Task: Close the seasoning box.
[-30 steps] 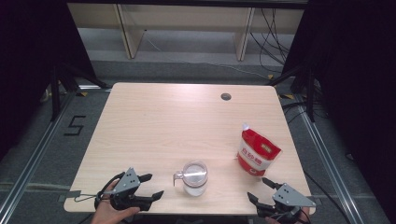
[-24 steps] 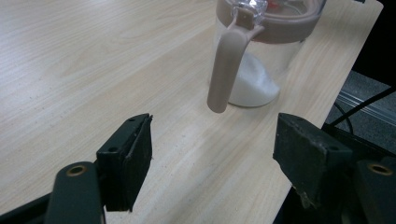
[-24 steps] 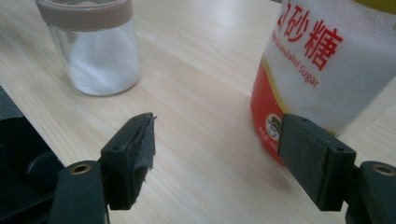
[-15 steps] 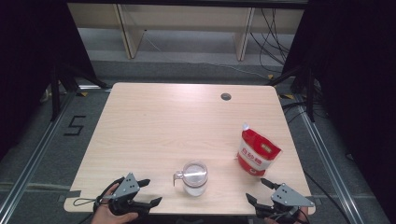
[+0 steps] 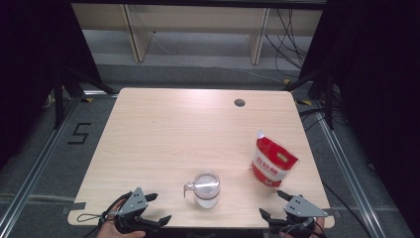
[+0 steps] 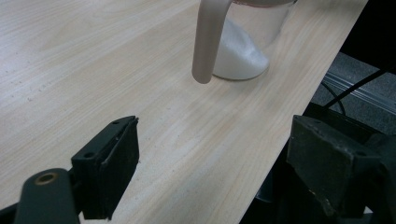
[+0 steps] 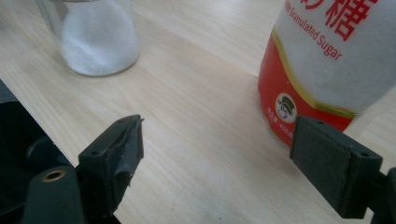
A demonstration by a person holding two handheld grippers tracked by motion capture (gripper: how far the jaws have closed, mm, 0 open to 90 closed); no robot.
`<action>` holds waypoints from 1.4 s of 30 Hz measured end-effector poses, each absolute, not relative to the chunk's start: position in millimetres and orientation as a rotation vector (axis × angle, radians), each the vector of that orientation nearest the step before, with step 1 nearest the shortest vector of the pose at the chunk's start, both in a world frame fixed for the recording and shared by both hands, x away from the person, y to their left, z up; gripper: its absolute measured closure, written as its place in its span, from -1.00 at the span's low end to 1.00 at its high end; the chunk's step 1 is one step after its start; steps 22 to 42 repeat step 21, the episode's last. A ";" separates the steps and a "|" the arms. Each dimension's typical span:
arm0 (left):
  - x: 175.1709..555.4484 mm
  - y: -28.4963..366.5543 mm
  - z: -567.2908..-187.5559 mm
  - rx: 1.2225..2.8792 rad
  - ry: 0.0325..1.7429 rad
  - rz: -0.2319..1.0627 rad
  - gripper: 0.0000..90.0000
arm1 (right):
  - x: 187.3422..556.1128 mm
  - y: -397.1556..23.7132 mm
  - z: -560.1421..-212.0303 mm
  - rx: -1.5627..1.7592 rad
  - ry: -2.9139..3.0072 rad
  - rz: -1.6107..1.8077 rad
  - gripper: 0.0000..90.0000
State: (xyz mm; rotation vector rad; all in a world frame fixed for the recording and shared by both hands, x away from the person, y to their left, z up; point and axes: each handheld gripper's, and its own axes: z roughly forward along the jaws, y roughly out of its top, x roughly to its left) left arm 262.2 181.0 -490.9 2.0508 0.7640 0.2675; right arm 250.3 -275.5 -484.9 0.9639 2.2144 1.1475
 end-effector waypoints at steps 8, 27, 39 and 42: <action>264.2 181.5 -495.9 2.095 0.781 0.285 -0.64 | 249.9 -273.3 -486.5 0.965 2.227 1.139 -0.63; 265.3 180.1 -498.2 2.120 0.778 0.303 -0.64 | 251.3 -271.1 -488.9 0.960 2.240 1.137 -0.64; 265.3 180.1 -498.2 2.120 0.778 0.303 -0.64 | 251.3 -271.1 -488.9 0.960 2.240 1.137 -0.64; 265.3 180.1 -498.2 2.120 0.778 0.303 -0.64 | 251.3 -271.1 -488.9 0.960 2.240 1.137 -0.64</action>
